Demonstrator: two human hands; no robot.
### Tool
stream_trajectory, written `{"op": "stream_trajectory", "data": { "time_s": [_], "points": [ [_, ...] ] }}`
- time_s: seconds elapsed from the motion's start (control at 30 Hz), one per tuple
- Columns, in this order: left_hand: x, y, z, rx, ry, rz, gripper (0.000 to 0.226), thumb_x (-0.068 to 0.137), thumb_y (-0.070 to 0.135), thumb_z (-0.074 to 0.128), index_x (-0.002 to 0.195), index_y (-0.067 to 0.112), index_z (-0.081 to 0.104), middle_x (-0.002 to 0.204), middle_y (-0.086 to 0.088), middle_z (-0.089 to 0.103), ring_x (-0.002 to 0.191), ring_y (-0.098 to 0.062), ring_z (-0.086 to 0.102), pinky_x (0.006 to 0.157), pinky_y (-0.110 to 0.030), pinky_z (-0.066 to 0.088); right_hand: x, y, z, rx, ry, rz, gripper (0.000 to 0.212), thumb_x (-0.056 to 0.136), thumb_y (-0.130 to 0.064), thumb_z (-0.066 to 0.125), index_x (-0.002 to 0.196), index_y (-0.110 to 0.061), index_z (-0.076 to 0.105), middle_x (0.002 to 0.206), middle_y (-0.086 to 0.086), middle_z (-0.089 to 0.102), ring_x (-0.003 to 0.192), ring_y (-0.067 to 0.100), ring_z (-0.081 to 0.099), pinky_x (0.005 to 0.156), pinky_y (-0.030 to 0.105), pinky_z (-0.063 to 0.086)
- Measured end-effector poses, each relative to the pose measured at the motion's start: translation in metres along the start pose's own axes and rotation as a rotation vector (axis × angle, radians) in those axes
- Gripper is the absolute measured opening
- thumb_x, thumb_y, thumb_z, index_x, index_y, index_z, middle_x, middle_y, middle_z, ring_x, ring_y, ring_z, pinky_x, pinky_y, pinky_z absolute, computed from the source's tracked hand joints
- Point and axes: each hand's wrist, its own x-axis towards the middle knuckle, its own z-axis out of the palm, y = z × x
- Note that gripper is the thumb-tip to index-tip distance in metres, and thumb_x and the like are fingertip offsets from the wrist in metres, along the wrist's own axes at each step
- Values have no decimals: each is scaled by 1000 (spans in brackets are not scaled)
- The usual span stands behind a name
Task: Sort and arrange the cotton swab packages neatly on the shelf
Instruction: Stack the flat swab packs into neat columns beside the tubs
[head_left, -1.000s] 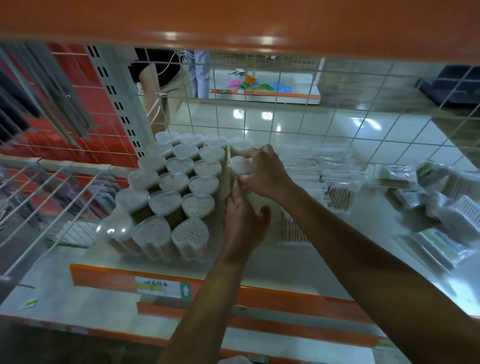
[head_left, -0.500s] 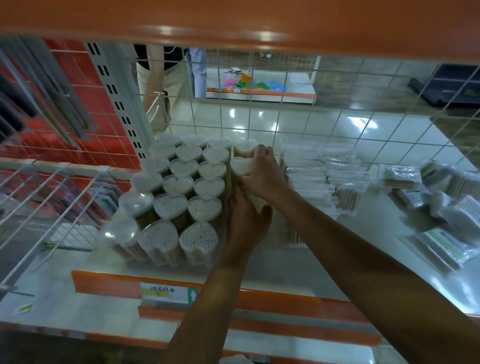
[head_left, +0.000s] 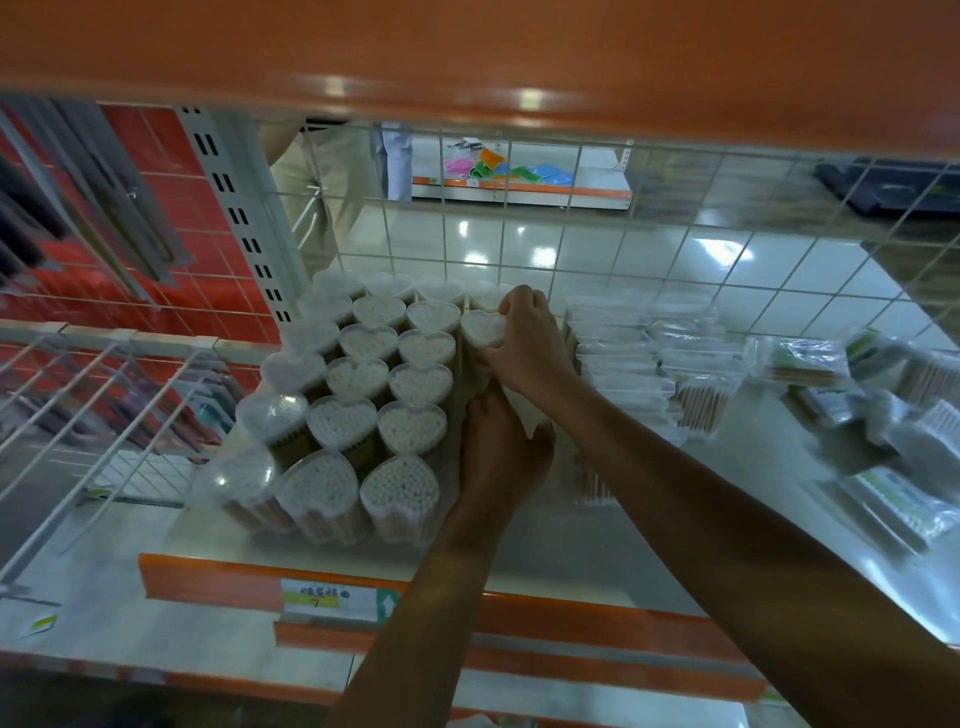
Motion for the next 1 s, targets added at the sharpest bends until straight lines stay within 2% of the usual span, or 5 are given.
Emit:
{"op": "stream_trajectory", "data": {
  "time_s": [0.27,0.47,0.6,0.77,1.0],
  "points": [
    [-7,-4,2,28,-86,-59,64,87,30,59,141,6,33,141,-12,41,132,-23,35,106,-27,27,2,-1,2,-27,17,-10,45,81,-17,68,115,-5,42,105,4,40,85,11,40,53,11,24],
    [-9,-3,2,47,-114,-84,65,89,32,58,142,5,31,143,-11,39,134,-22,32,108,-29,28,4,-1,3,-70,7,-10,47,81,-14,69,118,-3,41,112,11,45,85,12,40,54,12,24],
    [-10,0,0,48,-112,-96,65,88,31,59,142,6,32,144,-10,39,134,-21,32,108,-29,28,3,-3,2,-83,-1,-9,49,81,-16,69,119,-3,41,116,12,45,87,12,40,68,20,32],
    [-12,4,-5,32,-109,-87,62,87,28,60,140,5,35,142,-11,40,132,-21,34,104,-24,28,-3,-6,-7,-96,17,-40,56,79,-23,72,121,-4,41,118,12,46,98,19,48,76,21,32],
    [-10,16,-17,-15,-61,-23,59,86,25,62,138,9,40,135,-9,49,125,-21,43,96,-23,32,-14,-10,-32,-119,78,-99,47,86,-26,66,125,-6,52,126,10,55,115,22,52,93,23,37]
  ]
}}
